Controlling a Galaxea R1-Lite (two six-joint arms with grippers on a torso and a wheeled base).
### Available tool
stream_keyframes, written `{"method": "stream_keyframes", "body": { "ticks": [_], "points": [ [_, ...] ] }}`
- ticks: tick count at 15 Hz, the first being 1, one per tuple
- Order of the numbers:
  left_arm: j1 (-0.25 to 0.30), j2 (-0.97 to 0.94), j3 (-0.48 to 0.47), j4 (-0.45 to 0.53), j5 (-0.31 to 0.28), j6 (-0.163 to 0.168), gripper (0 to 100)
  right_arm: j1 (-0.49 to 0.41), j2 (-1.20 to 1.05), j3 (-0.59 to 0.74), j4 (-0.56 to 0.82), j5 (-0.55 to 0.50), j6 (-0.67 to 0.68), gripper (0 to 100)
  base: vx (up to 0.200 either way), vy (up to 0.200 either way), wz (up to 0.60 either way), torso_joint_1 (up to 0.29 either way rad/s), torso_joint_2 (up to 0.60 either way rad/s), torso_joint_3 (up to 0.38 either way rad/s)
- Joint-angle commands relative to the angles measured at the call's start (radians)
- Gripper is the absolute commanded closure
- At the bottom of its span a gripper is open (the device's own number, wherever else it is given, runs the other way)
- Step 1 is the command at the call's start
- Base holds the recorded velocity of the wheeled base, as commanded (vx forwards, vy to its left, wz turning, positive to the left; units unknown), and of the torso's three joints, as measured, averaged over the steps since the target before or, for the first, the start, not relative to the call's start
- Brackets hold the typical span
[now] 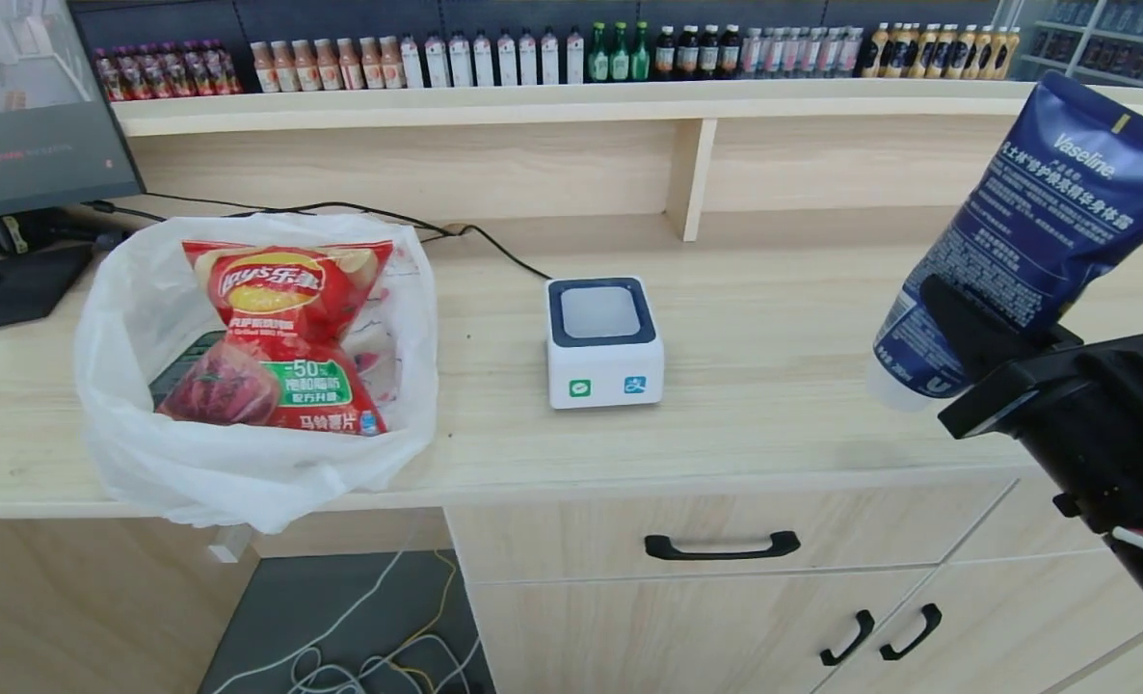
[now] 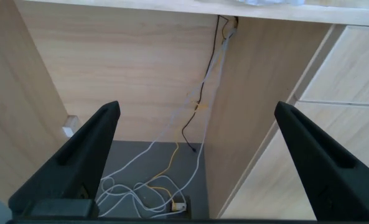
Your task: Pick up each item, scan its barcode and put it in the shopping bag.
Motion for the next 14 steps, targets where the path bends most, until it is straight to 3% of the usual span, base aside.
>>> {"method": "stream_keyframes", "body": {
  "ticks": [1, 5, 10, 14],
  "points": [
    [0.0, 0.0, 0.0, 0.002, 0.0, 0.001, 0, 0.0, 0.009, 0.004, -0.001, 0.004, 0.0, 100, 0.0, 0.2, 0.0, 0.002, 0.0, 0.002],
    [0.0, 0.0, 0.0, 0.0, 0.0, 0.001, 0, 0.0, -0.017, 0.049, -0.001, 0.004, 0.04, 100, 0.0, 0.2, 0.0, 0.002, 0.0, 0.004],
    [-0.002, 0.0, 0.0, 0.0, 0.0, 0.007, 0, -0.03, -0.041, 0.061, -0.001, 0.002, 0.049, 100, 0.0, 0.0, 0.0, 0.0, 0.0, 0.0],
    [0.0, 0.0, 0.0, -0.001, 0.0, 0.007, 0, -0.032, -0.07, 0.136, -0.001, 0.034, -0.024, 100, 0.0, 0.0, 0.0, 0.0, 0.0, 0.0]
  ]
}}
